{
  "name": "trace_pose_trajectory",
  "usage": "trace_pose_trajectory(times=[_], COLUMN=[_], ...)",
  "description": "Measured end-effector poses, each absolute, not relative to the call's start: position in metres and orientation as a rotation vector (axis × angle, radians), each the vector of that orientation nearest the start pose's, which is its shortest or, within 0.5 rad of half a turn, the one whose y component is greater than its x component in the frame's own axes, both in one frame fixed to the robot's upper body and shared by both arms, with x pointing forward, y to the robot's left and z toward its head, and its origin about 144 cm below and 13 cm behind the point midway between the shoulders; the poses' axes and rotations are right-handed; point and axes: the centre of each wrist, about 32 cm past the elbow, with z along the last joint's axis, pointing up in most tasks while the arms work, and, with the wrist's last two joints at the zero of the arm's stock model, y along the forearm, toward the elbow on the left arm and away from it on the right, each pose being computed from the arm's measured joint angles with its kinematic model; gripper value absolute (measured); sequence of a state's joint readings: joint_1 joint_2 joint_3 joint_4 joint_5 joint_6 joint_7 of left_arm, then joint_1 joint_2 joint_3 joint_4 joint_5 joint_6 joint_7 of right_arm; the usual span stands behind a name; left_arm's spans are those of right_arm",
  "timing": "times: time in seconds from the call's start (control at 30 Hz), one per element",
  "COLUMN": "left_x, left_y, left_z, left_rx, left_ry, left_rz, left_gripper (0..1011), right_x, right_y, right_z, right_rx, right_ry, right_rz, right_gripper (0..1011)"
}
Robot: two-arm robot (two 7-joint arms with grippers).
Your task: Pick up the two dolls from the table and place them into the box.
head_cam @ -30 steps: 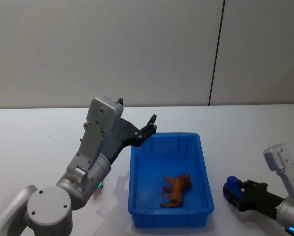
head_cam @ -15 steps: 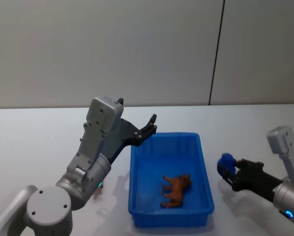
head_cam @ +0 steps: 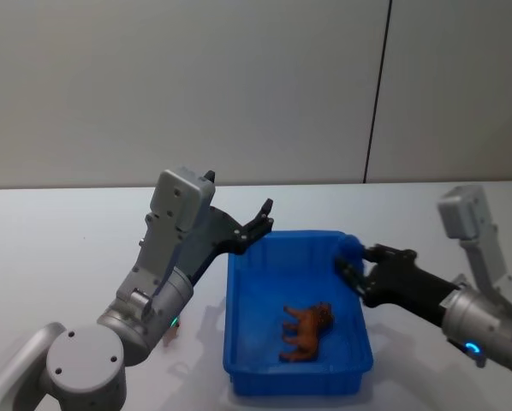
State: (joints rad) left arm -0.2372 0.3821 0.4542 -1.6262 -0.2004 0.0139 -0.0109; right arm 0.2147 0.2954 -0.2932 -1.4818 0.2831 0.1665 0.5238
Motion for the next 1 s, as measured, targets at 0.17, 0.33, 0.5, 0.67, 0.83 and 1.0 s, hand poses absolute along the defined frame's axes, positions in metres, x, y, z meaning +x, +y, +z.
trace_pose_trajectory(times=[0.17, 0.33, 0.5, 0.67, 0.83, 1.0], left_x=[0.492, 0.492, 0.492, 0.492, 0.492, 0.492], left_y=[0.198, 0.198, 0.198, 0.198, 0.198, 0.198], left_z=[1.204, 1.204, 1.204, 1.204, 1.204, 1.204], left_rx=[0.061, 0.061, 0.061, 0.061, 0.061, 0.061], left_ry=[-0.268, -0.268, -0.268, -0.268, -0.268, -0.268], left_rz=[1.124, 1.124, 1.124, 1.124, 1.124, 1.124], left_gripper=[1001, 1001, 1001, 1001, 1001, 1001], right_x=[0.509, 0.508, 0.507, 0.506, 0.503, 0.496], right_y=[-0.218, -0.208, -0.204, -0.205, -0.213, -0.228], right_z=[1.175, 1.174, 1.174, 1.173, 1.173, 1.171], right_rx=[-0.129, -0.139, -0.145, -0.148, -0.145, -0.138], right_ry=[0.075, 0.08, 0.083, 0.084, 0.09, 0.102], right_rz=[-0.753, -0.728, -0.721, -0.737, -0.766, -0.808], right_gripper=[474, 627, 791, 931, 1001, 1001])
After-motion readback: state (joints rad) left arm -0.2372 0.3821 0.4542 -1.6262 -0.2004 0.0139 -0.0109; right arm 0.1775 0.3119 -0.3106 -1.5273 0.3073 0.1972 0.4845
